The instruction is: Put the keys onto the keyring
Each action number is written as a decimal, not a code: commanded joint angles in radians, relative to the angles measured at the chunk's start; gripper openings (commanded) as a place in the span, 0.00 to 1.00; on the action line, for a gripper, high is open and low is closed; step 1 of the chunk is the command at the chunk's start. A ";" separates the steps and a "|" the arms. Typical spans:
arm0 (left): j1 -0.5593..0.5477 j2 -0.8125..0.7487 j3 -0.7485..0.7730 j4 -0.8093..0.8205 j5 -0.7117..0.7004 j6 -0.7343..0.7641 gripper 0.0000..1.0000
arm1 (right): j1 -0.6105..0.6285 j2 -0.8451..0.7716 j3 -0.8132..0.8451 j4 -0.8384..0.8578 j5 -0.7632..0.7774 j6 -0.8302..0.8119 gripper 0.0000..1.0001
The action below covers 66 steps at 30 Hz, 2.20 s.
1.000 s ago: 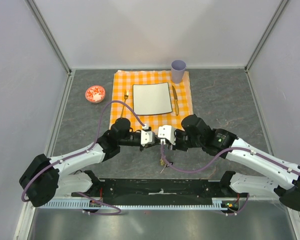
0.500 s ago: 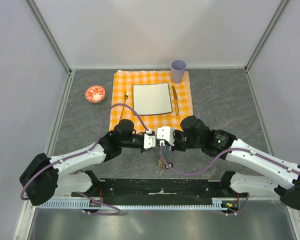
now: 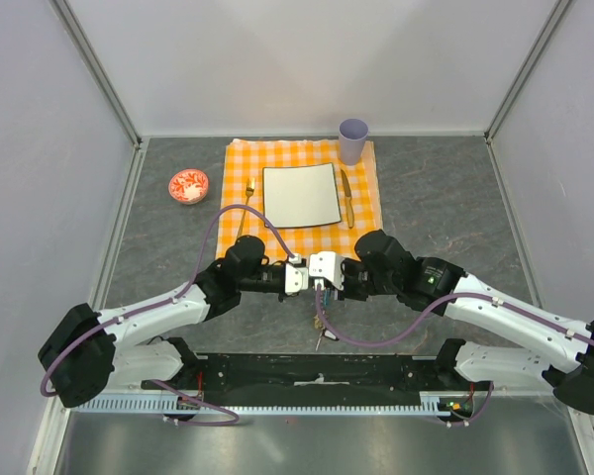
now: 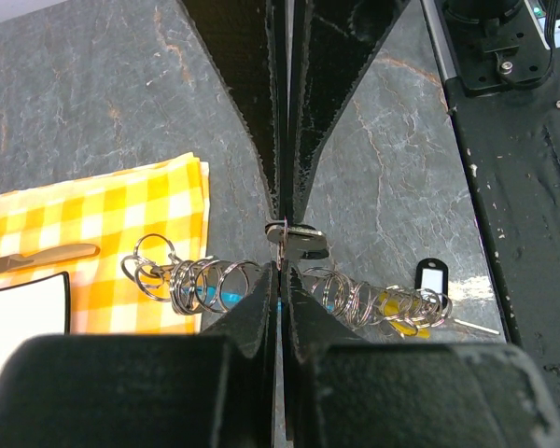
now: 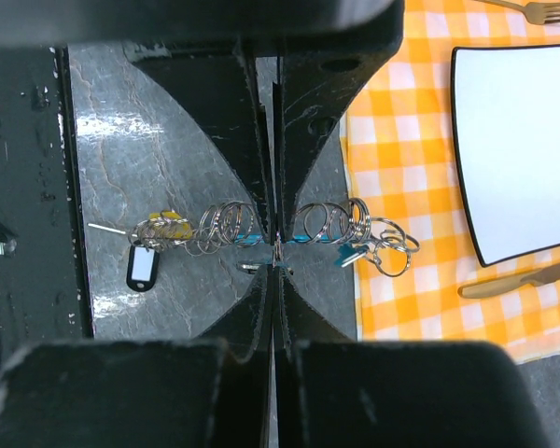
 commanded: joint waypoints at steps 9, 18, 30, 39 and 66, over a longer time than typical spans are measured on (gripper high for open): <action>-0.007 -0.038 0.024 0.065 0.030 0.031 0.02 | 0.005 -0.018 -0.014 0.039 0.051 0.006 0.00; -0.005 -0.040 0.024 0.066 0.033 0.030 0.02 | 0.005 -0.014 -0.017 0.039 0.045 0.006 0.00; -0.005 -0.037 0.025 0.062 0.019 0.031 0.02 | 0.003 -0.031 -0.019 0.030 0.075 0.004 0.00; -0.007 -0.037 0.025 0.060 0.033 0.031 0.02 | 0.005 -0.018 -0.014 0.033 0.060 0.007 0.00; -0.005 -0.043 0.021 0.074 0.024 0.025 0.02 | 0.005 -0.023 -0.011 0.035 0.029 0.010 0.00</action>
